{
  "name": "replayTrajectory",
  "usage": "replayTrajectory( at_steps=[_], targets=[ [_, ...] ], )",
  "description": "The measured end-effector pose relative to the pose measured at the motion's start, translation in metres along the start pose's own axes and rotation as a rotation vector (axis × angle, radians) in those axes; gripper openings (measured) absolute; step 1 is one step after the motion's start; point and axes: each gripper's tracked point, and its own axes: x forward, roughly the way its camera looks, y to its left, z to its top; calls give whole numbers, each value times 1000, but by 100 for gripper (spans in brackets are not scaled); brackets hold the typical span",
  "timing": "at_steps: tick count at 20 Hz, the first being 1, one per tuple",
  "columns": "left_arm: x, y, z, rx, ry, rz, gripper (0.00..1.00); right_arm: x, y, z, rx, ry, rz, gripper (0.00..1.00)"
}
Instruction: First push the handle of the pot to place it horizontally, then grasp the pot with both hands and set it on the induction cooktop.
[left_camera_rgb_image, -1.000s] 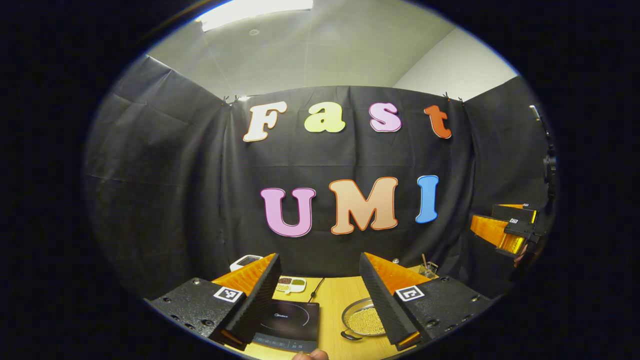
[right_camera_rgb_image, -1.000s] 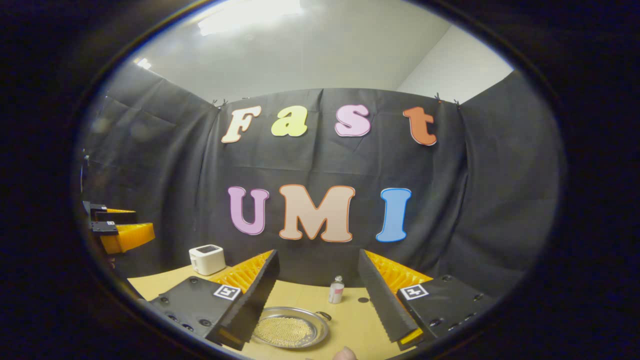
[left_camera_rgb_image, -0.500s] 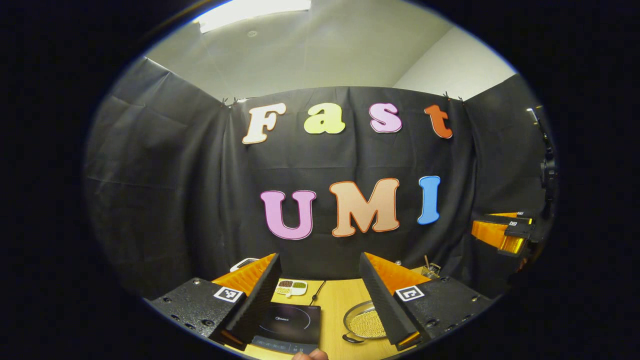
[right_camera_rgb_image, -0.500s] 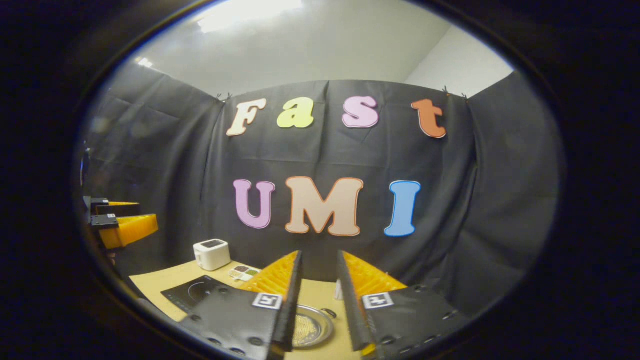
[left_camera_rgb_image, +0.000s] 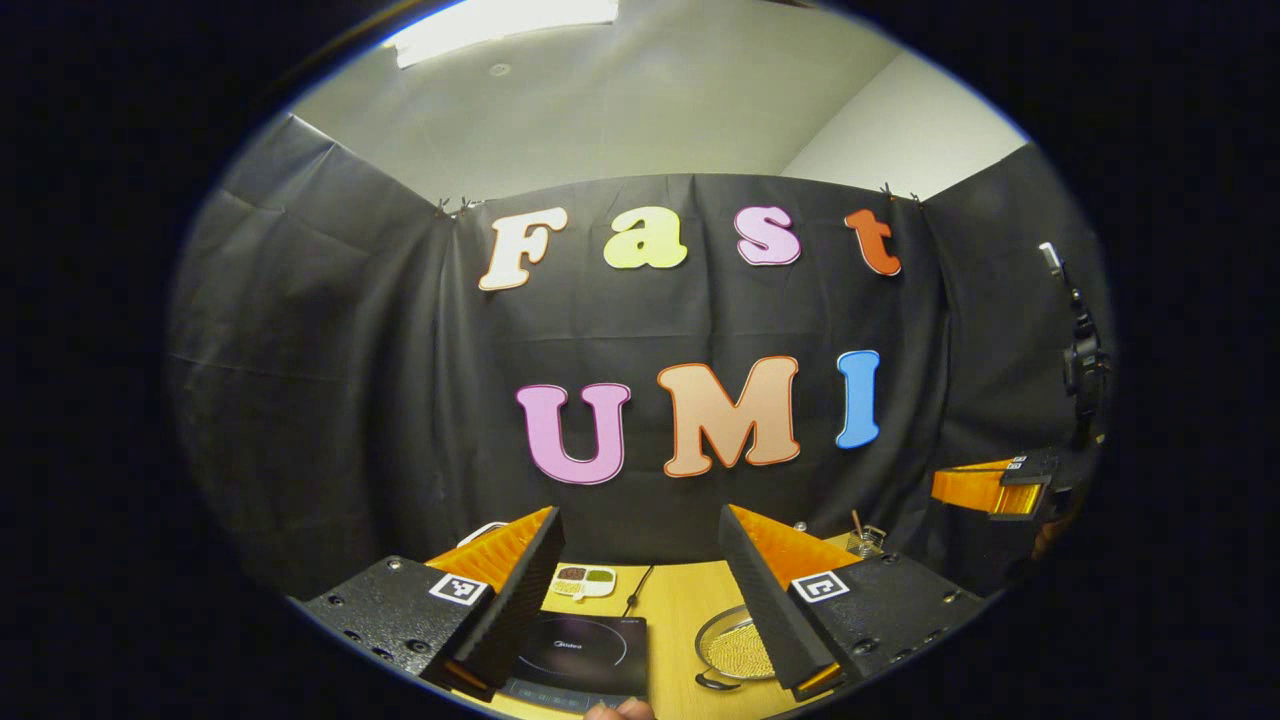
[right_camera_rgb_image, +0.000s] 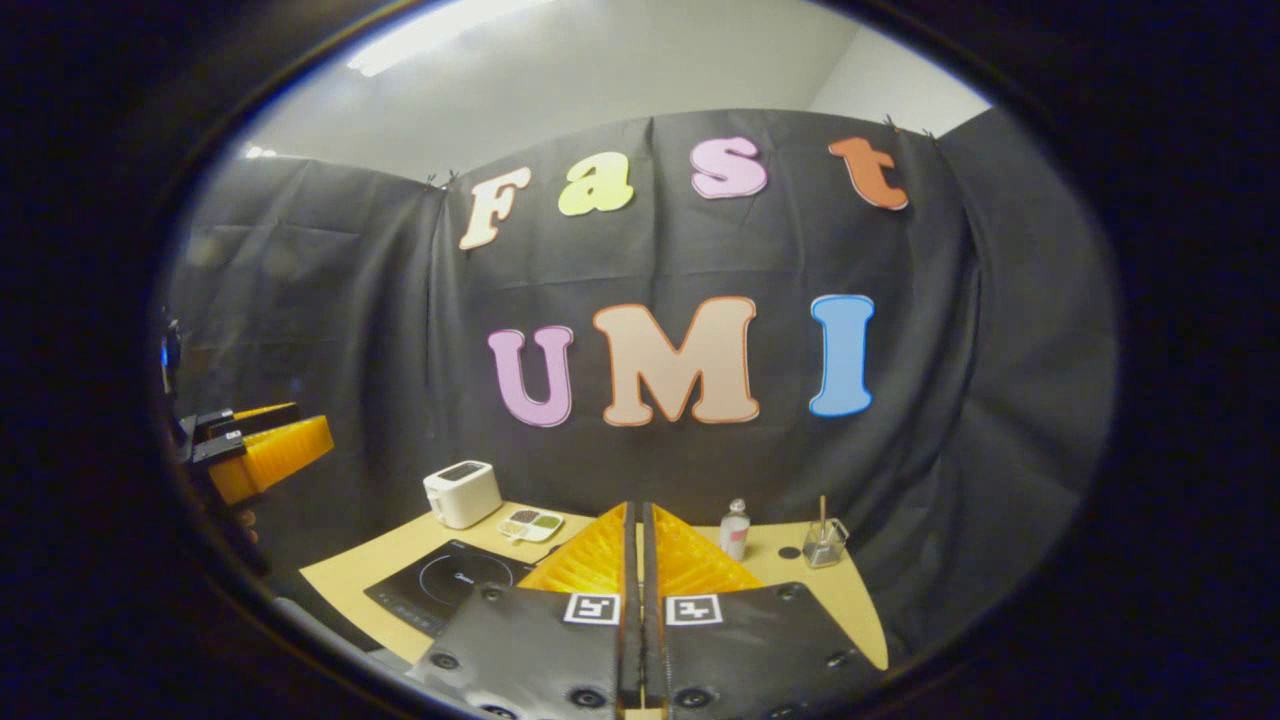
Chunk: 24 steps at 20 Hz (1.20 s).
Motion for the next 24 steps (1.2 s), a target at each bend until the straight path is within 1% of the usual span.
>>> replayTrajectory(
  at_steps=[1,2,4,9,10,14,15,17,19,20,22,23,24],
  targets=[
    [3,7,-6,0,9,-12,95,5,2,-6,19,21,-15,3],
    [9,14,-3,0,-13,-26,96,12,4,-10,27,33,-33,3],
    [25,26,-6,11,-17,-54,96,21,6,-28,37,83,-78,2],
    [52,48,-32,2,-11,-140,96,40,28,-64,73,173,-147,2],
    [56,52,-38,0,-2,-151,96,43,30,-71,73,187,-167,0],
    [64,68,-63,-32,35,-199,96,53,45,-103,87,259,-228,0],
    [65,73,-73,-40,54,-207,96,53,48,-112,104,276,-244,2],
    [70,88,-80,-46,65,-202,96,54,60,-134,156,320,-258,3],
    [73,103,-88,-44,70,-186,96,56,64,-164,156,383,-273,3],
    [74,112,-94,-45,84,-171,96,55,63,-180,144,434,-288,3],
    [75,119,-109,-76,102,-166,96,56,66,-206,162,492,-292,3],
    [74,121,-114,-86,115,-170,96,57,65,-215,178,516,-307,0],
    [74,126,-121,-82,129,-167,96,56,68,-226,199,543,-310,0]
  ],
)
